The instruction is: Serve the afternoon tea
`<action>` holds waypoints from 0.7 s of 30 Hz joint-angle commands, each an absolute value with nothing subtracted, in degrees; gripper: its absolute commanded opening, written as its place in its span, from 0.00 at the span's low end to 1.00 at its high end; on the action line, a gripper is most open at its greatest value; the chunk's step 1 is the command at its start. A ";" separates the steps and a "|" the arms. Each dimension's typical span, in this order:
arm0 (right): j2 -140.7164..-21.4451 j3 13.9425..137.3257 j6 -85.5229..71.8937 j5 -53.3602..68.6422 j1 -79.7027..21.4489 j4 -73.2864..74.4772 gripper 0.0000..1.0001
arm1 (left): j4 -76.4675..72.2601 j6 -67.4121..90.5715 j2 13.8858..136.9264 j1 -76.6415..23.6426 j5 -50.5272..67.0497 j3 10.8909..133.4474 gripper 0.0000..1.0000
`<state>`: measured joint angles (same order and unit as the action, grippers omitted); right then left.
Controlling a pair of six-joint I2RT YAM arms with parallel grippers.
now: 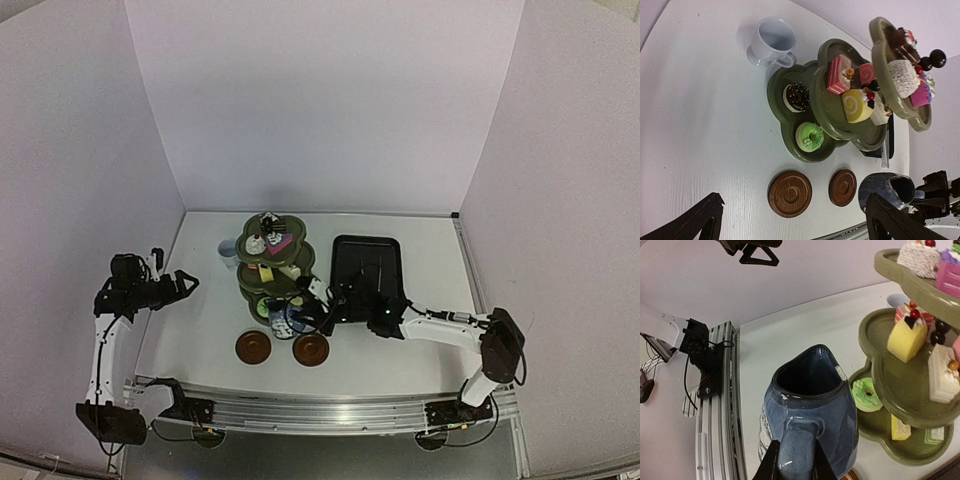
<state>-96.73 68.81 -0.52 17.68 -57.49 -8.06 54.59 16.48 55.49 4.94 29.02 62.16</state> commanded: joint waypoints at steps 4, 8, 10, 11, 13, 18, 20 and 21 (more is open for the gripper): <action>-90.87 57.84 9.17 30.38 -52.29 -24.23 0.00 | 48.52 11.06 61.54 12.85 43.92 60.00 1.00; -88.98 51.85 11.75 33.82 -49.08 -30.07 0.00 | 45.26 10.29 63.90 18.18 46.23 58.15 1.00; -87.91 48.44 13.42 34.81 -47.53 -35.55 0.00 | 42.12 8.65 65.12 18.69 47.75 57.00 1.00; -87.81 46.50 14.62 34.96 -47.23 -37.80 0.00 | 40.48 8.47 65.46 18.77 48.66 55.85 1.00; -88.52 44.72 16.89 35.62 -47.03 -41.94 0.00 | 37.43 8.68 65.68 19.18 50.93 53.92 1.00; -95.17 39.16 11.49 37.18 -47.04 -62.97 0.00 | 35.22 9.31 65.66 19.29 55.35 50.35 1.00; -98.25 38.28 10.71 37.21 -47.04 -68.72 0.00 | 34.67 11.29 65.66 19.29 56.44 49.47 1.00; -99.64 38.14 10.76 37.45 -47.03 -70.19 0.00 | 34.40 12.35 65.69 19.30 57.08 49.11 1.00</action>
